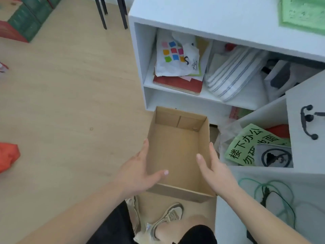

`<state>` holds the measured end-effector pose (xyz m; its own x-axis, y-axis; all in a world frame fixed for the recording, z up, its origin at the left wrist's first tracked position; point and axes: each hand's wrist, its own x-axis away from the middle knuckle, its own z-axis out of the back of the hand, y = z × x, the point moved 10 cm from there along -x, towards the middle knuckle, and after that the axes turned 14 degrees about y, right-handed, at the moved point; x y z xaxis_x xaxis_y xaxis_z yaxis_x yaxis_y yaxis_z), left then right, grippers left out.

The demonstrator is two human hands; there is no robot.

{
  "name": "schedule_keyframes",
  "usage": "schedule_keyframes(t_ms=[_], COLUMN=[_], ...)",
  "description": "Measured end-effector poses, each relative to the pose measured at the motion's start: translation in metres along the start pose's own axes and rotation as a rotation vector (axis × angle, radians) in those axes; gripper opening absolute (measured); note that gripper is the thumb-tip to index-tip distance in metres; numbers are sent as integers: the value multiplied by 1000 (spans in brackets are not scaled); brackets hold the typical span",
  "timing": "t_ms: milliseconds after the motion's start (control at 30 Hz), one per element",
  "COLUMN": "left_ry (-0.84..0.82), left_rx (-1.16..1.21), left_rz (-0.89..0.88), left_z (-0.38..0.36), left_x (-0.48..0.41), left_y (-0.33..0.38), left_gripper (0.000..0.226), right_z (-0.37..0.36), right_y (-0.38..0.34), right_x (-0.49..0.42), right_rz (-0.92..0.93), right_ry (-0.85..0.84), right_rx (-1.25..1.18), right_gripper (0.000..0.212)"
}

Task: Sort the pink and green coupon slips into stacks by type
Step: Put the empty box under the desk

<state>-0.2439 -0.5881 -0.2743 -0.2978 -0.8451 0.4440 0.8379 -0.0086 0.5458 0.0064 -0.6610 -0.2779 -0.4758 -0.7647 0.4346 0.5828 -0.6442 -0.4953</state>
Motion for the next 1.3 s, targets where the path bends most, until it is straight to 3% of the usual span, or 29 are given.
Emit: schedule_keyframes(t_ms=[200,300,433,567,633,733,833,900,967,1033,1100,1200,1300], left_ry=[-30,18,65,84,115,222,408,572,717,691,573,534,594], left_rx=[71,115,106,110,110,135,146,6,-63,-62,-117,-202,-172], left_rz=[-30,-61,-98,-134,-125,-114,-105,-157,-284,-398,-505,-599,-571], left_z=[-97,-134,-166,-190,-200,-208,-202,-185,-170,-176,-203,-230,-227], left_x=[-133,-219,-317,-386,-407,-418,-415,-406,-389,-374,-369,-376,-393], left_y=[-61,-90,-118,-137,-146,-152,-157,-155,-141,-121,-103,-94,-98], left_gripper=[134,145,157,162,161,153,130,101,58,23,23,29,41], right_z=[-100,-152,-208,-251,-266,-271,-256,-250,-242,-230,-227,-242,-252], right_y=[59,77,87,98,102,110,123,131,132,122,101,72,54], right_x=[-105,-176,-261,-321,-343,-363,-371,-374,-368,-361,-359,-363,-370], right_rz=[-77,-92,47,106,124,100,54,2,-39,-12,86,229,319], right_ry=[-1,-9,17,12,52,176,375,472,566,683,717,678,679], right_rx=[-21,-223,-337,-241,-233,-312,-410,-371,-215,-97,-73,-80,-178], right_gripper=[106,122,133,157,157,146,139,136,124,93,55,41,25])
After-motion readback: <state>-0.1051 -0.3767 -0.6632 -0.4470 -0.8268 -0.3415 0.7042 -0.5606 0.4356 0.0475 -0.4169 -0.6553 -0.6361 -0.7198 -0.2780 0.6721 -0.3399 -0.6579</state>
